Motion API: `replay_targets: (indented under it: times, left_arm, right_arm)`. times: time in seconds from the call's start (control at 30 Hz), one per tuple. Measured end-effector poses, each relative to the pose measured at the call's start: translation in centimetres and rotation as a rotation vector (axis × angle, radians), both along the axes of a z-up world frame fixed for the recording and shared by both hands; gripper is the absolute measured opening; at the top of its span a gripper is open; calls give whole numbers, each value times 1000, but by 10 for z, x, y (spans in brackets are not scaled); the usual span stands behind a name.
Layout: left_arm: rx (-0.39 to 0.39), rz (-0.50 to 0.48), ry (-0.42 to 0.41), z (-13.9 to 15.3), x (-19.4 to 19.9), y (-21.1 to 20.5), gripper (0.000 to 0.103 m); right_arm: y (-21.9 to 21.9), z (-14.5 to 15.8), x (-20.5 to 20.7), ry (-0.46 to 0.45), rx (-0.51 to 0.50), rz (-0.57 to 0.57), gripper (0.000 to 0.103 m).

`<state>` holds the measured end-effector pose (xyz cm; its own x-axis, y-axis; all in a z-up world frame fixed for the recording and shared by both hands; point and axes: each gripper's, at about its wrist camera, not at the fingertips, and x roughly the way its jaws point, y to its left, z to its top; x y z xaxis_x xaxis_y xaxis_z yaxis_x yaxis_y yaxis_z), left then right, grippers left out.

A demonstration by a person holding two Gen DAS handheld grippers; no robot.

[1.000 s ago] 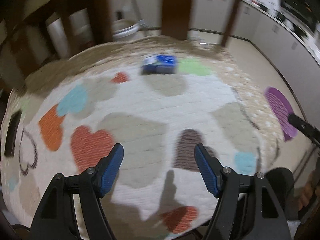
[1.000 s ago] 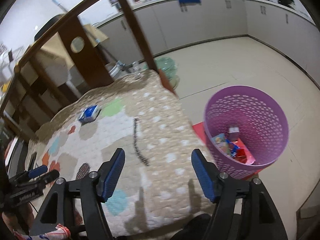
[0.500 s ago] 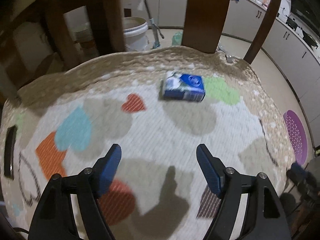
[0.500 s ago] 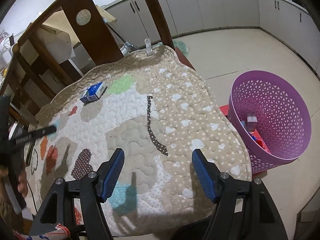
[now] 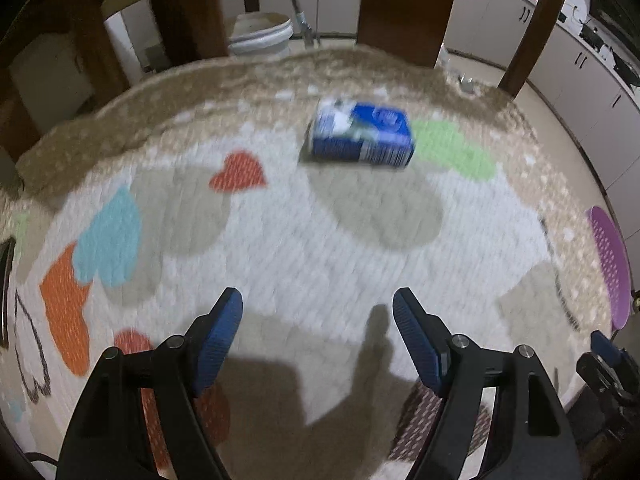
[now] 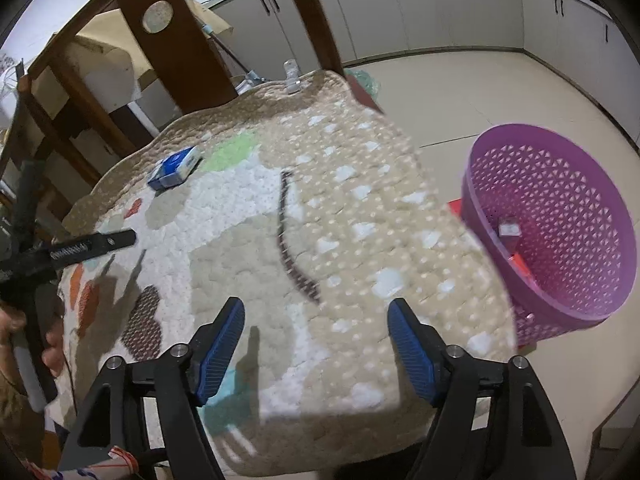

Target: Collect trash

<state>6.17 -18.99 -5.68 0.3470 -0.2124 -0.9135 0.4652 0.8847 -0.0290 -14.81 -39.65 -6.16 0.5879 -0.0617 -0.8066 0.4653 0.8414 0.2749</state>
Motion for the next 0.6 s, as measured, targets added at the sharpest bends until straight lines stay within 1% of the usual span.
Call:
replay_targets:
  times: [0.07,0.13,0.23,0.3,0.37,0.5,0.53,0.6]
  left_arm:
    - [7,1,-1,-5,-6,8,76]
    - [20,-20,-21,-4,-10,9,77]
    - [31,-36,-13,0,-2,3,77]
    - [31,-37,-39,7,9,-9,77]
    - [38,-31,-75,12,23,-24,83]
    - [60,-3,-117,13,55,-59,83]
    - [61,-7,-127,13,60,-67,83]
    - [91,-28,-159,11,68,-87,84]
  right_arm:
    - [14,-2,0,-6,-11,19,87]
    - [31,-4,-1,-10,-55,46,90]
    - [48,-7,-4,-22,-109,74,92]
    - [56,-9,-7,-30,-157,87,93]
    - [60,-12,-11,-47,-196,94,93]
    - [62,-15,-12,-73,-219,102,95]
    - [63,-15,-13,-79,-226,106,96]
    - [65,-17,-12,-85,-245,118,98]
